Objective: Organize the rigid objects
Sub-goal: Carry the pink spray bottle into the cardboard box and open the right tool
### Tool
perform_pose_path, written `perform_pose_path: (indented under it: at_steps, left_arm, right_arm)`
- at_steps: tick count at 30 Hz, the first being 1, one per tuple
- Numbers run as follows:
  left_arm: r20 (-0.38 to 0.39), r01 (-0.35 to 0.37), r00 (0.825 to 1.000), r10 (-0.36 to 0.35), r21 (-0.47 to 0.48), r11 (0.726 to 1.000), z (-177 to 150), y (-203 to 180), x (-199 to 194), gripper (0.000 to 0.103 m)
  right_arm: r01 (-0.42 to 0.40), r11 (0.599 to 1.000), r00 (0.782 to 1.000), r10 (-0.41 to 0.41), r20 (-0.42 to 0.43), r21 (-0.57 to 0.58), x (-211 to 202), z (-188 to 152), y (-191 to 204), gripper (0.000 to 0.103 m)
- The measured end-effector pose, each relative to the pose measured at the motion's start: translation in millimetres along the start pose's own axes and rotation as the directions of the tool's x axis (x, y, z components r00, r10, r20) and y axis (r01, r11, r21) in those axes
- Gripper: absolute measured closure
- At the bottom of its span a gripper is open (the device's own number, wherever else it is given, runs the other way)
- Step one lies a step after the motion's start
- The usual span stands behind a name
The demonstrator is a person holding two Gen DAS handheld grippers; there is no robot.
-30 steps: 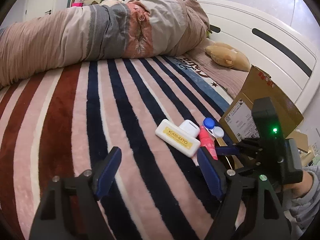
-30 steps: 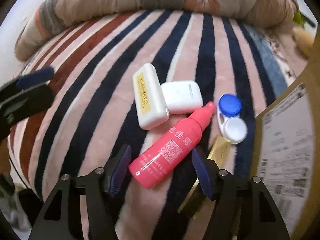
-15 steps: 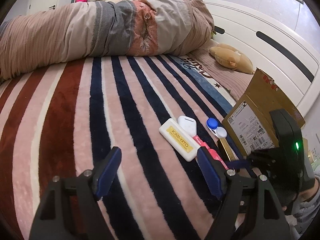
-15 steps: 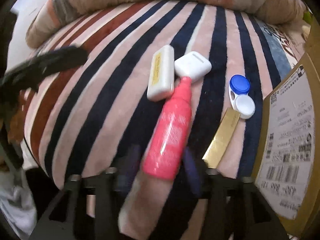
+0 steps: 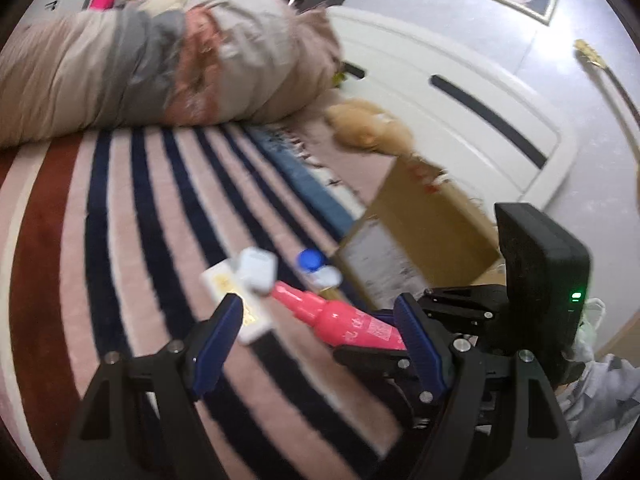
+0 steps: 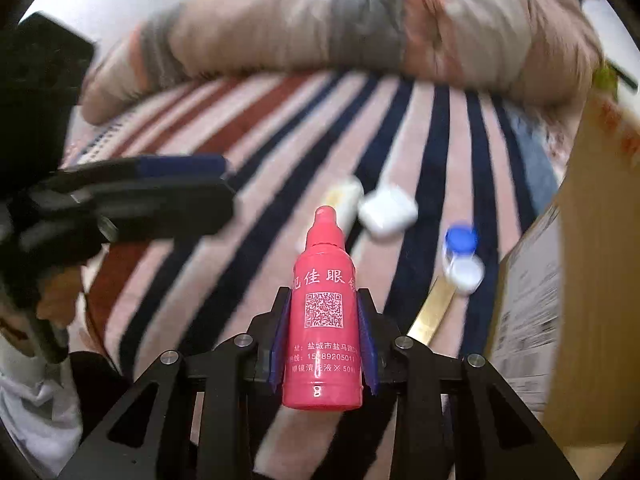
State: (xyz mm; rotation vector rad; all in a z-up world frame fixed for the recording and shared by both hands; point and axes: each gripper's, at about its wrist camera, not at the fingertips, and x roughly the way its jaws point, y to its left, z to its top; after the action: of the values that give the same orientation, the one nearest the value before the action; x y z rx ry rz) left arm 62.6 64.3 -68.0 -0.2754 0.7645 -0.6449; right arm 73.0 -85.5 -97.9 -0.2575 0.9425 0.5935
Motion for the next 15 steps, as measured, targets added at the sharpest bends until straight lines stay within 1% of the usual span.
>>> perform_pose_path:
  at_steps: [3,4,7,8,9,10,11,15]
  left_arm:
    - [0.026,0.104,0.994,-0.103,-0.022,0.994,11,-14,-10,0.028]
    - [0.028,0.118,0.993,-0.118,-0.023,0.993,15,-19,-12,0.028]
    - [0.039,0.140,0.989,-0.139,-0.013,0.990,29,-38,-15,0.030]
    - [0.042,0.143,0.989,-0.143,-0.007,0.990,33,-44,-15,0.036]
    - [0.044,0.142,0.989,-0.142,0.004,0.990,37,-51,-14,0.042]
    - [0.043,0.131,0.990,-0.131,0.016,0.991,42,-58,-12,0.045]
    - [0.039,0.120,0.992,-0.121,0.027,0.992,46,-65,-10,0.050]
    - [0.006,0.131,0.991,-0.132,0.074,0.989,64,-94,13,0.052]
  right_arm:
    - [-0.033,0.999,0.994,0.036,0.102,-0.035,-33,6,9,0.076]
    - [-0.039,0.998,0.989,0.045,0.138,-0.047,-44,7,11,0.077]
    - [-0.050,0.995,0.965,0.069,0.252,-0.082,-75,8,15,0.076]
    - [-0.046,0.995,0.958,0.069,0.279,-0.088,-83,10,16,0.077]
    - [-0.045,0.995,0.953,0.069,0.295,-0.088,-88,9,11,0.077]
    - [-0.051,0.995,0.949,0.073,0.308,-0.082,-94,9,8,0.077]
    - [-0.057,0.996,0.943,0.077,0.323,-0.072,-100,8,3,0.076]
    - [-0.079,0.996,0.930,0.086,0.358,-0.036,-118,1,-26,0.076]
